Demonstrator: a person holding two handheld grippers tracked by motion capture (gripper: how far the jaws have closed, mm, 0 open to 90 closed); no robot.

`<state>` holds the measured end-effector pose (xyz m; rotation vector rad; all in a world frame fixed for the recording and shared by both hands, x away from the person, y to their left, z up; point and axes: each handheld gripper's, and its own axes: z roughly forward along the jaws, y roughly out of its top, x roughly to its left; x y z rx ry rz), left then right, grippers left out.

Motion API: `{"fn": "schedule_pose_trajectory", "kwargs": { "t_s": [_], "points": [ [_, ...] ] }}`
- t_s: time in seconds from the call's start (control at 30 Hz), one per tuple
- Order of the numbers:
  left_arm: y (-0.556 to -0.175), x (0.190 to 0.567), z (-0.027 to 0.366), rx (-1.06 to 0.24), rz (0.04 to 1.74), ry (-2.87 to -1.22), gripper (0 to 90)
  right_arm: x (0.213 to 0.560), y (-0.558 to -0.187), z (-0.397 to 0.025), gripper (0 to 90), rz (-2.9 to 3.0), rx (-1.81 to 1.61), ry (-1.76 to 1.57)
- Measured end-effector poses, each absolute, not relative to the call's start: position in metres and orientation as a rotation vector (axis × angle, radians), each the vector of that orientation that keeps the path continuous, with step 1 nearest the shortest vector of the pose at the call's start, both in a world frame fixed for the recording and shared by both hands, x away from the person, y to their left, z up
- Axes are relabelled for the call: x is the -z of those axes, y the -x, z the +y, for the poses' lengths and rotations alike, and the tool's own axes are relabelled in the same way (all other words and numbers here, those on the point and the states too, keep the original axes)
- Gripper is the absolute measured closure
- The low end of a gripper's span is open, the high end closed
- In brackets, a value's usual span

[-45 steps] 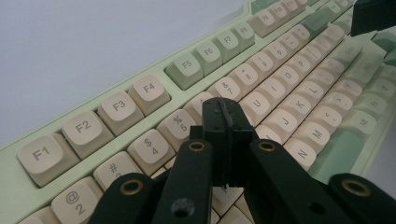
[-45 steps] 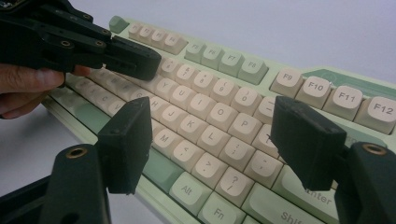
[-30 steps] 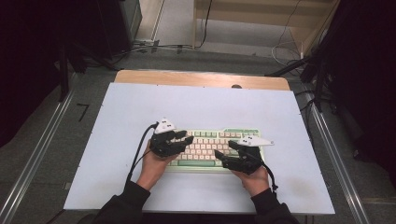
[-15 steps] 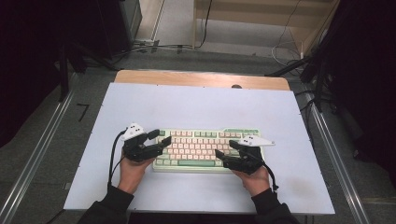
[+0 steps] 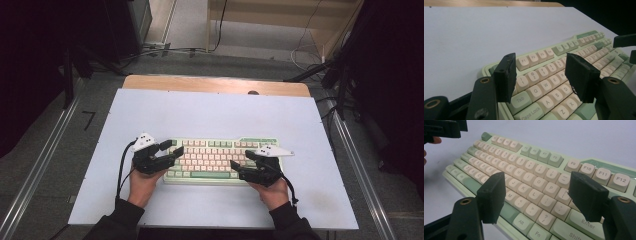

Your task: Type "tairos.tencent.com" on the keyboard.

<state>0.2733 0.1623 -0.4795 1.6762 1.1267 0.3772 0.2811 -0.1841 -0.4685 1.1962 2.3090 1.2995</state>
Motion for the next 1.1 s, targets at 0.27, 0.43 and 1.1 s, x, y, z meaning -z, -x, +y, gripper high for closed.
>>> {"fn": "schedule_pose_trajectory", "kwargs": {
  "t_s": [0.27, 0.43, 1.1],
  "points": [
    [-0.274, 0.481, 0.158, -0.317, 1.058, -1.695, 78.2, 0.469, -0.282, -0.183, 28.3, 2.313, -1.299, -1.189],
    [-0.279, 0.481, 0.141, -0.31, 1.017, -1.783, 90.0, 0.47, -0.281, -0.182, 28.3, 2.316, -1.297, -1.191],
    [-0.293, 0.49, 0.117, -0.351, 1.05, -1.948, 90.0, 0.472, -0.281, -0.18, 28.4, 2.33, -1.288, -1.186]
  ]
}}
